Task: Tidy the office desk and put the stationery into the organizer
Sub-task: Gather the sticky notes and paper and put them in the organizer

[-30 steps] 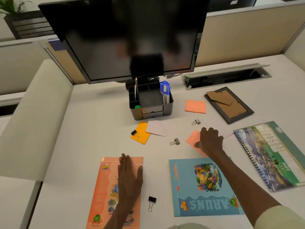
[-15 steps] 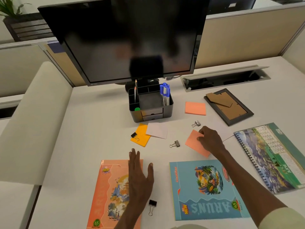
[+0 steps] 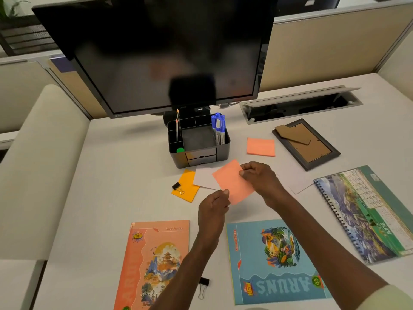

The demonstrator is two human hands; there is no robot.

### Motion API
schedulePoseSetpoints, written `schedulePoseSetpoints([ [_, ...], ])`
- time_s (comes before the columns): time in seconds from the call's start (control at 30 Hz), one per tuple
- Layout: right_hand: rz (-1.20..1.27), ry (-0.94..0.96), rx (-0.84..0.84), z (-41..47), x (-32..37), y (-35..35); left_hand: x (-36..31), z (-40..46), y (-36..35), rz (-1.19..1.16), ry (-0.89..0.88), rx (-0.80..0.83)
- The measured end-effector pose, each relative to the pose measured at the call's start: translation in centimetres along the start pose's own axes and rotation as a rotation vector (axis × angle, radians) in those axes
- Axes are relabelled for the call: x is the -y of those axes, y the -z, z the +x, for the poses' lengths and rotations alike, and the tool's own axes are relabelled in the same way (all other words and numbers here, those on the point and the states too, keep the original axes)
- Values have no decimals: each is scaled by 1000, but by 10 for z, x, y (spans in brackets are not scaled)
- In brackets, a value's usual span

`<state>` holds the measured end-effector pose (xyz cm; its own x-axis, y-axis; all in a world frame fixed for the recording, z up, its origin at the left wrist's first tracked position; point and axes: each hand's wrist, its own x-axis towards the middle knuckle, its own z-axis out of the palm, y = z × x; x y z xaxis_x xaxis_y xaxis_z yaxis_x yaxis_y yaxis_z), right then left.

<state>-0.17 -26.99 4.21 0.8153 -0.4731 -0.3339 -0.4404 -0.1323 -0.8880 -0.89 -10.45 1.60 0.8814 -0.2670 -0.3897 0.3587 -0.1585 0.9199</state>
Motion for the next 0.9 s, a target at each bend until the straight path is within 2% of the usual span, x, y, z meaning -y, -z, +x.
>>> schedulePoseSetpoints([
  [0.2, 69, -61, 107, 14, -10, -14, -3, 11, 1, -66, 86, -102],
  [0.27, 19, -25, 45, 31, -11, -5, -2, 13, 5, -62, 89, -118],
  [0.37, -351, 129, -162, 69, -14, 21, -1, 15, 12, -88, 96, -113],
  [0.47, -673, 183, -220, 110, -17, 47, 3, 15, 17, -98, 123, -121],
  [0.57, -831, 179, -162, 138, -18, 62, 7, 16, 20, -81, 141, -142],
  [0.73, -1161, 211, 36, 164, -16, 67, 13, 16, 28, -61, 146, -151],
  [0.9, -1341, 192, 50, 175, -16, 65, 18, 16, 33, -75, 157, -159],
])
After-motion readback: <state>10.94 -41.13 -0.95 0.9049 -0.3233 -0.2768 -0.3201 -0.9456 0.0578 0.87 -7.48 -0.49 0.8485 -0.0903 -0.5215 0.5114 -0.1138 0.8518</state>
